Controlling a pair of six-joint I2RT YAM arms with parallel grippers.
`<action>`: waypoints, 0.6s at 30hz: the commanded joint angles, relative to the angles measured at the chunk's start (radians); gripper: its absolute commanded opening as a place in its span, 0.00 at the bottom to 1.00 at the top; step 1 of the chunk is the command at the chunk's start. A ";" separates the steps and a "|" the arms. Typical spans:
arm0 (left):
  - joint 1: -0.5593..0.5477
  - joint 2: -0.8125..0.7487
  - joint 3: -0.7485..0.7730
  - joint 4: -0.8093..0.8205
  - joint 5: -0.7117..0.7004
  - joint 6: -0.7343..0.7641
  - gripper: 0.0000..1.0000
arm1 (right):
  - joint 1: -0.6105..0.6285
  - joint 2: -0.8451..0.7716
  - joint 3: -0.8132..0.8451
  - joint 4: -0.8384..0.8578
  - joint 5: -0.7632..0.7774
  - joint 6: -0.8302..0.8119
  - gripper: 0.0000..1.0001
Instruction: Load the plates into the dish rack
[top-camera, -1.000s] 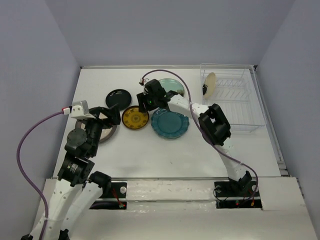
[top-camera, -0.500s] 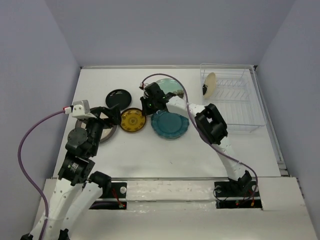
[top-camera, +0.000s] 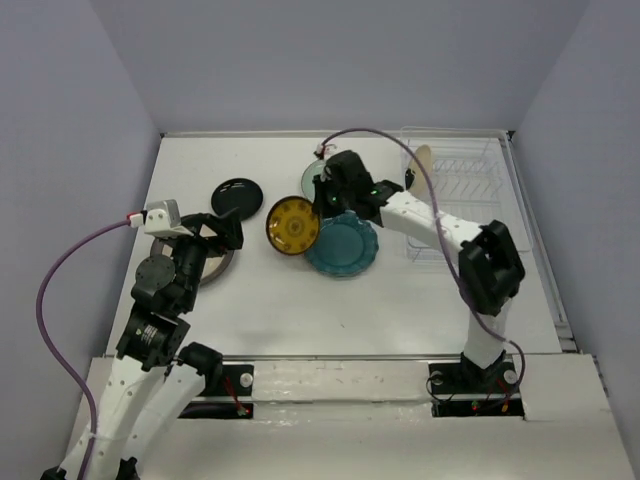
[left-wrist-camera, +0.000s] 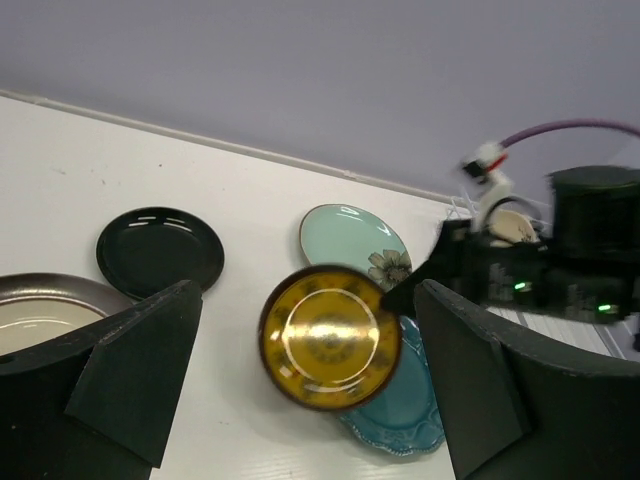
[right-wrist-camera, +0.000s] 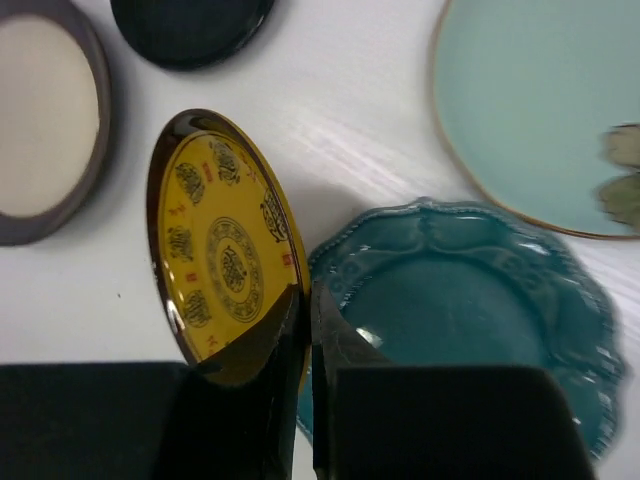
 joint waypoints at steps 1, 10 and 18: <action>-0.001 -0.003 0.034 0.033 0.010 0.015 0.99 | -0.147 -0.302 -0.071 0.157 0.252 0.016 0.07; -0.001 -0.025 0.040 0.034 0.052 0.012 0.99 | -0.536 -0.454 -0.072 0.128 0.809 -0.117 0.07; -0.003 -0.028 0.040 0.037 0.073 0.010 0.99 | -0.642 -0.284 0.048 0.135 0.917 -0.275 0.07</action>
